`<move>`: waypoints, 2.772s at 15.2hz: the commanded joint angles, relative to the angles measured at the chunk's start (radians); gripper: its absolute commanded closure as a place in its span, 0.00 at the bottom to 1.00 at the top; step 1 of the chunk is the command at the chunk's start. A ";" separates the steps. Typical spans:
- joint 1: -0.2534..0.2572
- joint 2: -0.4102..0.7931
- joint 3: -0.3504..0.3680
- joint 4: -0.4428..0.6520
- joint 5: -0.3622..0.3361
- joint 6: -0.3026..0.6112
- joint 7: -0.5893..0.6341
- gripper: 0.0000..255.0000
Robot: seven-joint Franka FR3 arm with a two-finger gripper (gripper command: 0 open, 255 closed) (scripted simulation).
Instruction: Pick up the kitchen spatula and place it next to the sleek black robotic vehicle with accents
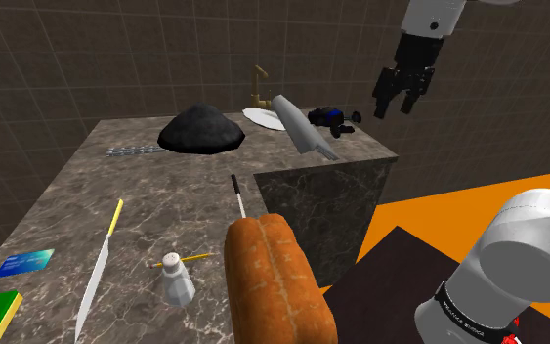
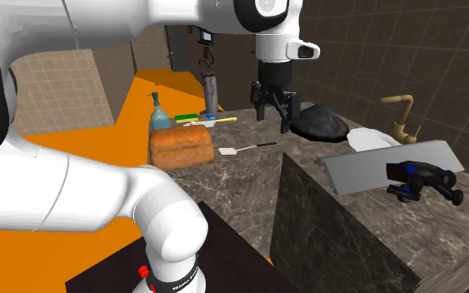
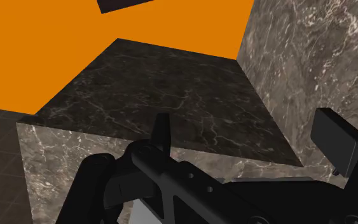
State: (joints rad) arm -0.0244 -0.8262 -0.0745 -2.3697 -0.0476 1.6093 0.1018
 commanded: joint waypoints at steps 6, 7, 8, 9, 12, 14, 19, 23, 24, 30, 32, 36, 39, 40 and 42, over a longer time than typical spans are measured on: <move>0.022 0.071 0.091 -0.050 0.056 0.121 0.123 0.00; 0.026 0.090 0.109 -0.056 0.066 0.145 0.148 0.00; 0.030 0.111 0.127 -0.061 0.075 0.170 0.172 0.00; 0.034 0.133 0.145 -0.063 0.084 0.195 0.196 0.00; 0.044 0.207 0.198 -0.063 0.106 0.270 0.268 0.00; 0.049 0.263 0.233 -0.055 0.116 0.319 0.316 0.00; 0.054 0.422 0.317 -0.009 0.120 0.433 0.440 0.00; 0.052 0.565 0.379 0.054 0.095 0.510 0.547 0.00; 0.052 0.603 0.394 0.073 0.084 0.527 0.576 0.00; 0.063 0.842 0.455 0.219 -0.018 0.601 0.757 0.00; 0.077 0.925 0.463 0.279 -0.062 0.614 0.817 0.00; 0.088 0.983 0.458 0.292 -0.094 0.652 0.851 0.00; 0.090 1.008 0.454 0.280 -0.109 0.687 0.862 0.00; 0.091 1.017 0.453 0.276 -0.115 0.699 0.866 0.00; 0.091 1.022 0.452 0.274 -0.118 0.705 0.868 0.00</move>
State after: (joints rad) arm 0.0663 0.1915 0.3780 -2.0945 -0.1629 2.3096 0.9677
